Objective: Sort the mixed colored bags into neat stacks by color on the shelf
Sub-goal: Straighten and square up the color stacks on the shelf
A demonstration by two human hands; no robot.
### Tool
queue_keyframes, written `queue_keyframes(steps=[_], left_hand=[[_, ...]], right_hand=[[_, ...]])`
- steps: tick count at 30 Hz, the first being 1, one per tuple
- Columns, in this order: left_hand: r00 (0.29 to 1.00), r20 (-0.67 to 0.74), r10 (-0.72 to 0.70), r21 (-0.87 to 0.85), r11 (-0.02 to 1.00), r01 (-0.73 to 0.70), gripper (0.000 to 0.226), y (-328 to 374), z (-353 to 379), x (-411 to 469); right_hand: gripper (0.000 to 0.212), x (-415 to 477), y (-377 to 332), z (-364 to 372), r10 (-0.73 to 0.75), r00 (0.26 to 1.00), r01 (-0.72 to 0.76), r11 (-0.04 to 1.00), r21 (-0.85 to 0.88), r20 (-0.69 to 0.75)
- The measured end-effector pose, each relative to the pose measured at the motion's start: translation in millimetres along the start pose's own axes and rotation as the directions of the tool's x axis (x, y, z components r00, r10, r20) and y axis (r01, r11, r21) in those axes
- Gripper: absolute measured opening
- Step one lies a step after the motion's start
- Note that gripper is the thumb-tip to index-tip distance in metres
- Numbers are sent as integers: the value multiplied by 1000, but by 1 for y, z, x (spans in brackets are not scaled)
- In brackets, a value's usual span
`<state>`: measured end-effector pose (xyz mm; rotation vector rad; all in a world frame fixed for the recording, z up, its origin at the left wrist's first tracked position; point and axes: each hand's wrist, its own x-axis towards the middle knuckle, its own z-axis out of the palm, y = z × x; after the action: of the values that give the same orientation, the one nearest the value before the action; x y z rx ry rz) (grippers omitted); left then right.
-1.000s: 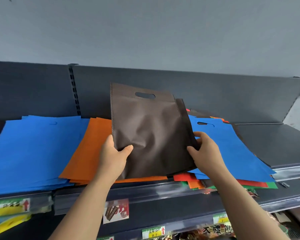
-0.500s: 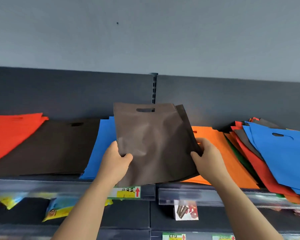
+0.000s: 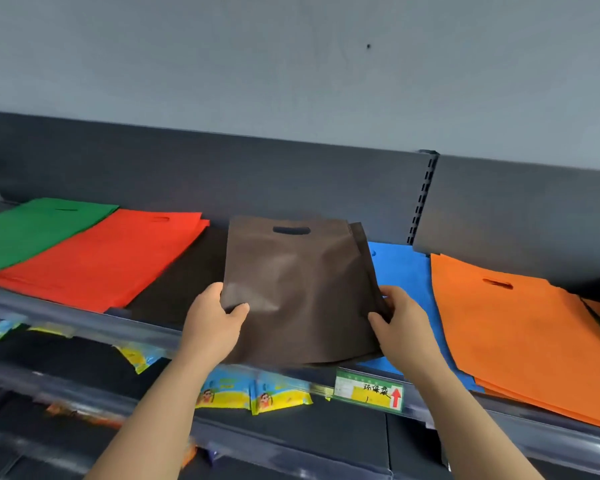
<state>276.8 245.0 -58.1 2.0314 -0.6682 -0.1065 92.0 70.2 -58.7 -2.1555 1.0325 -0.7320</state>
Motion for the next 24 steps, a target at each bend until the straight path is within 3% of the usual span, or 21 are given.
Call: queue_keyframes(steps=[7,12,22,24], left_hand=[[999,-51,2,142,990,6,15,-43,-46,45],[1000,-21,4,246,969,1,14,-70,-71,83],[991,127,30,407,910,-79,21,-100,-78,135],[989,146,26,430,898,-87,33,-104,-75,140]], right_hand=[[42,8,-39,55,-39,998,39,999,4,58],[48,15,-67,91,9,997,-7,1000,-25,76],[46,13,-87,133,93,996,-81,924,-375,14],[43,12,-88,136,103,995,-87,891,-446,12]])
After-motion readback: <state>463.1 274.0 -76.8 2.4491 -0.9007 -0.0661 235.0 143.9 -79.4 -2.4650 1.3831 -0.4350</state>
